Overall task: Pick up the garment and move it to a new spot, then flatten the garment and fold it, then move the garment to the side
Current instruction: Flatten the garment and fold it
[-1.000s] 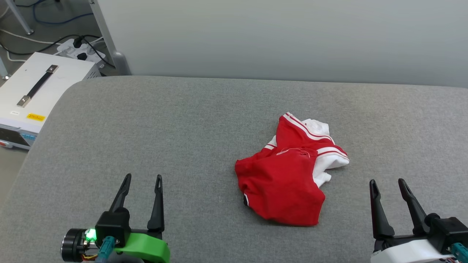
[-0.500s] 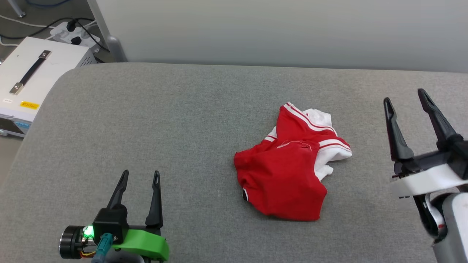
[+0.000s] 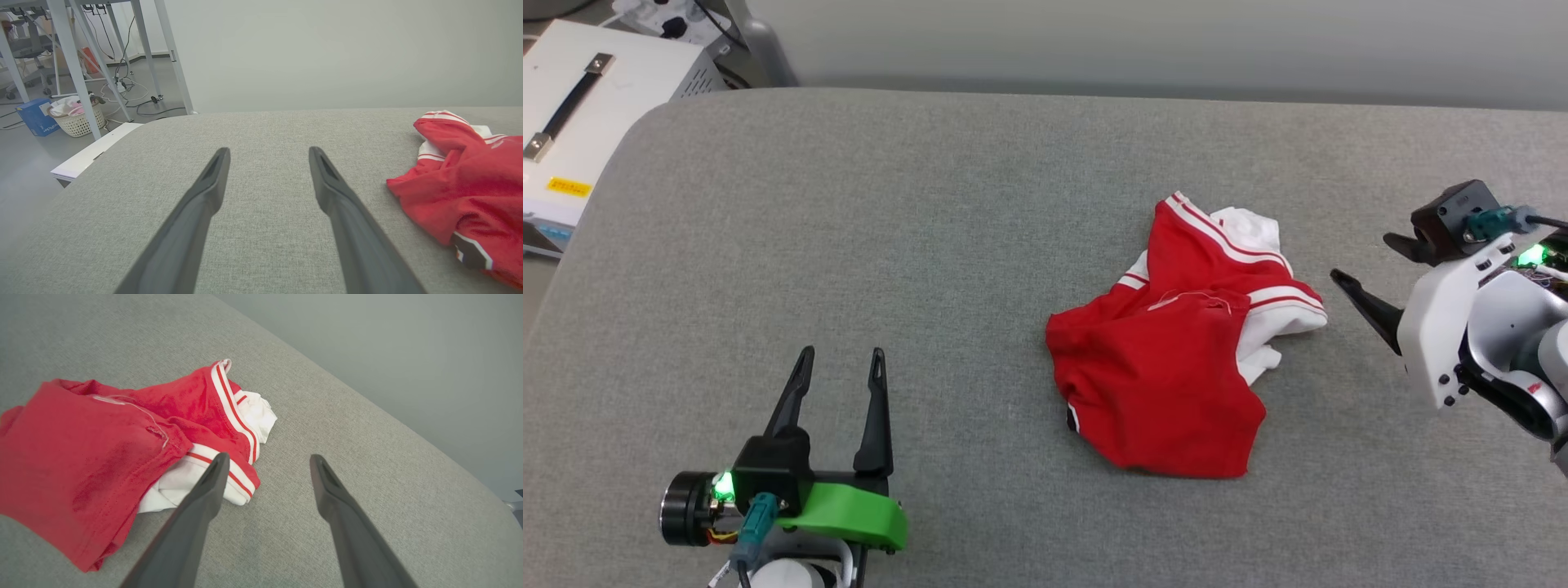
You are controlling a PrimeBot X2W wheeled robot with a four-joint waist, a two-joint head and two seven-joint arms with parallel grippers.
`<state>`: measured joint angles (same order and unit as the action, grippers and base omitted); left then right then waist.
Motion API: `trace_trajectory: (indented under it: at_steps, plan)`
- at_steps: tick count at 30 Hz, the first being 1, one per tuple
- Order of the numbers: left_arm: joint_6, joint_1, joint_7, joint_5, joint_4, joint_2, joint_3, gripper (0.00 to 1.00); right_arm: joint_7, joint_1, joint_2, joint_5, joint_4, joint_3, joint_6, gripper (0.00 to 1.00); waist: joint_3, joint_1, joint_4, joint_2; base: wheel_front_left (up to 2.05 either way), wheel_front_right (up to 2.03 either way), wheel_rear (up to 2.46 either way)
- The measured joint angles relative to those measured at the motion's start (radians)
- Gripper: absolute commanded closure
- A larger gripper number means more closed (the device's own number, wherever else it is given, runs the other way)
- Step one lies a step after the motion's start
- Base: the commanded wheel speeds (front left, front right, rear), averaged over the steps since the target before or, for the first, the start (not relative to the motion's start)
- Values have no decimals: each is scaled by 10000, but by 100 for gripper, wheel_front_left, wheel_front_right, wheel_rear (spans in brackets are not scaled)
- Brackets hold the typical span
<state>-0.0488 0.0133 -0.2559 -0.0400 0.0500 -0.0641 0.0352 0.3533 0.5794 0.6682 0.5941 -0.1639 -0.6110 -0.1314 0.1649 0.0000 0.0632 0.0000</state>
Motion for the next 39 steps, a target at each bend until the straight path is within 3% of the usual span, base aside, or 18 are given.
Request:
trace_trajectory:
  at_steps: [3, 6, 16, 21, 23, 31, 39]
  plan:
    - [2, 241, -2, -4, -23, 21, 50, 0, 1515, 631, 288, 685, -184, -792, 0, 0, 307, 0, 52, 0, 0, 0, 0]
    - [6, 477, -2, -8, -56, 42, 150, 0, 2057, 1326, 385, 922, -368, -1379, 0, 0, 638, 0, 122, 0, 0, 0, 0]
    - [105, 1116, -2, -119, -75, 84, 374, 0, 2502, 2735, 35, 1367, -2109, -3845, 2, 0, 1713, 1, 529, 0, 0, 0, 0]
    - [272, 1131, 0, -242, -12, 90, 495, 0, 2337, 3119, 205, 1985, -2548, -4759, 13, 0, 1909, 0, 797, 0, 0, 0, 0]
    - [332, 1127, 0, -280, 19, 90, 493, 0, 1891, 3240, 295, 2151, -2579, -5106, 13, 100, 1893, 0, 838, 0, 0, 0, 0]
    - [370, 1044, -2, -301, 146, 94, 453, 0, -464, 3313, 362, 2451, -2376, -5687, 6, 100, 1379, 1, 669, 0, 0, 0, 0]
    - [370, 469, -2, -299, 188, 94, 389, 0, -1923, 2462, 1726, 2748, -1361, -4405, 2, 100, 535, 1, 353, 0, 0, 0, 0]
